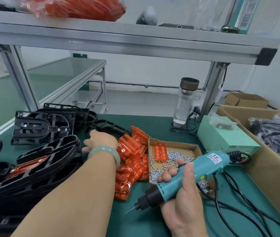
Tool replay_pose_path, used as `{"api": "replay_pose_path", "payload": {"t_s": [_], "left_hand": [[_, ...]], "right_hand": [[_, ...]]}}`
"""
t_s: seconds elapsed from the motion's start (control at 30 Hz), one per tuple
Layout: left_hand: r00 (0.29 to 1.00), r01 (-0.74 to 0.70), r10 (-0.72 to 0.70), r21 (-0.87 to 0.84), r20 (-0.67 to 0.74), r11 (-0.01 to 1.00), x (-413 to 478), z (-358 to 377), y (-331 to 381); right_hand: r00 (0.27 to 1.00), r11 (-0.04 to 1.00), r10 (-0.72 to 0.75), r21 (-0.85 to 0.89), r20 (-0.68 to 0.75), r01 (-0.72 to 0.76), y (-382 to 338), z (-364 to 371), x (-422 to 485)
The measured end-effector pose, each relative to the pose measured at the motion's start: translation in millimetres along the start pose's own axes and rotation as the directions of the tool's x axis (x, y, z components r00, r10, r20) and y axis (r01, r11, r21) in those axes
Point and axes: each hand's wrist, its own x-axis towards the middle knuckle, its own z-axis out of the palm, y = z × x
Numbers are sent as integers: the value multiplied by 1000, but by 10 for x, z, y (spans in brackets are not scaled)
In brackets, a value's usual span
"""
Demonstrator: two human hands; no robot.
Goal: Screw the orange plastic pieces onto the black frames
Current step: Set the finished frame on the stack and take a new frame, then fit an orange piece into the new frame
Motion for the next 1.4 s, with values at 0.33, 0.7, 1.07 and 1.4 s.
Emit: {"api": "replay_pose_path", "payload": {"t_s": [0.33, 0.7, 1.07, 1.4], "left_hand": [[955, -253, 153, -432, -253, 866, -186, 18, -1], [950, -291, 175, -524, -259, 801, -273, -35, -59], [865, -431, 490, -656, -106, 620, -787, -202, -125], [333, -939, 923, -25, 192, 344, -858, -436, -671]], "right_hand": [[1000, 1000, 9, 9, -5, -9, -52, -11, -3], [1000, 1000, -1, -7, 5, 1, -78, -42, 7], [996, 998, 59, 26, 71, -61, -256, -96, 50], [987, 994, -74, 91, 145, 61, -487, -89, -24]]}}
